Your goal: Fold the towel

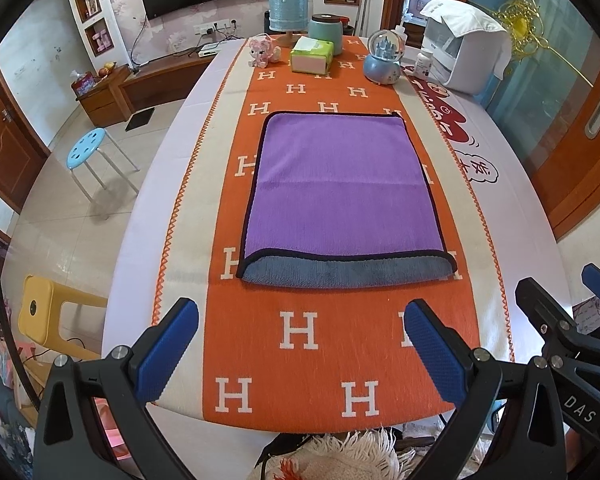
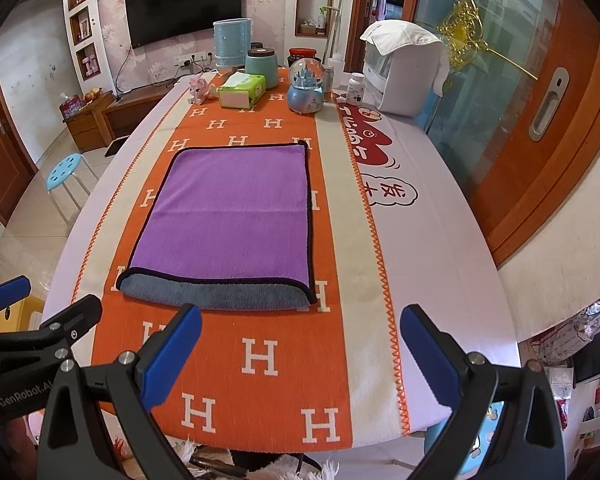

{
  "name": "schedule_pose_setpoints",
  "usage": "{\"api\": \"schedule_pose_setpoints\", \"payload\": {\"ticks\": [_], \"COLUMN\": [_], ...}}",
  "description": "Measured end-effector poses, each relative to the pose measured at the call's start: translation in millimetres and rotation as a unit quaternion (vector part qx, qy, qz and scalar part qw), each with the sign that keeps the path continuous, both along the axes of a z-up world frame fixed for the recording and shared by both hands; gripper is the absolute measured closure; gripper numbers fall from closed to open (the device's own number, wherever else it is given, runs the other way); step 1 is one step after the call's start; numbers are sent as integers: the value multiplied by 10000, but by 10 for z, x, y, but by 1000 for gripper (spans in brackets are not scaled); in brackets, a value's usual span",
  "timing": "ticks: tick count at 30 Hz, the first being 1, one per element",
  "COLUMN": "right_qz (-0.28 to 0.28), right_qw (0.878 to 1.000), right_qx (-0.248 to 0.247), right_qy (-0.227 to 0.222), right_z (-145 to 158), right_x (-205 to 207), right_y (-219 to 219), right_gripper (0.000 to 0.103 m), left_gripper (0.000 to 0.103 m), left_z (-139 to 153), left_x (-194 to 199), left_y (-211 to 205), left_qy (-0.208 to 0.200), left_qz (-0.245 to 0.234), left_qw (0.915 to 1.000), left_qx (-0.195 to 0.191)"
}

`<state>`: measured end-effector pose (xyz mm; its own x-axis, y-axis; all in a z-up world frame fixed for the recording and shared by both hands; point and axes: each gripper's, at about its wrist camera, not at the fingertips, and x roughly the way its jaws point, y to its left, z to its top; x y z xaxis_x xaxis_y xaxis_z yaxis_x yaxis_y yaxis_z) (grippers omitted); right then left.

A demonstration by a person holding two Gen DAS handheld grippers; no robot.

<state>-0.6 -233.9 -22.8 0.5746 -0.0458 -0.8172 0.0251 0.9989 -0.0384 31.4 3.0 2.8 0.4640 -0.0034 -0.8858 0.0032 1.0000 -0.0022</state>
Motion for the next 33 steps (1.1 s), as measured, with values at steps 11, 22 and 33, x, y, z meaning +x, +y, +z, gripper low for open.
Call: {"api": "schedule_pose_setpoints", "payload": {"ticks": [11, 22, 33], "right_qz": [1, -2, -2], "right_qw": [10000, 10000, 10000], "right_qx": [-1, -6, 1], "right_qy": [8, 11, 23], "right_z": [-3, -14, -13], "right_x": [28, 46, 77], "right_y": [-2, -3, 7], "right_gripper": [3, 3, 3], "left_gripper": [1, 1, 1], "left_z": [-13, -12, -21], "left_x": [27, 23, 36], "left_y": [-3, -5, -8], "left_qy": [-16, -12, -19], "left_qz": [-7, -2, -6], "left_qw": [10000, 10000, 10000], "left_qx": [-1, 0, 9]}}
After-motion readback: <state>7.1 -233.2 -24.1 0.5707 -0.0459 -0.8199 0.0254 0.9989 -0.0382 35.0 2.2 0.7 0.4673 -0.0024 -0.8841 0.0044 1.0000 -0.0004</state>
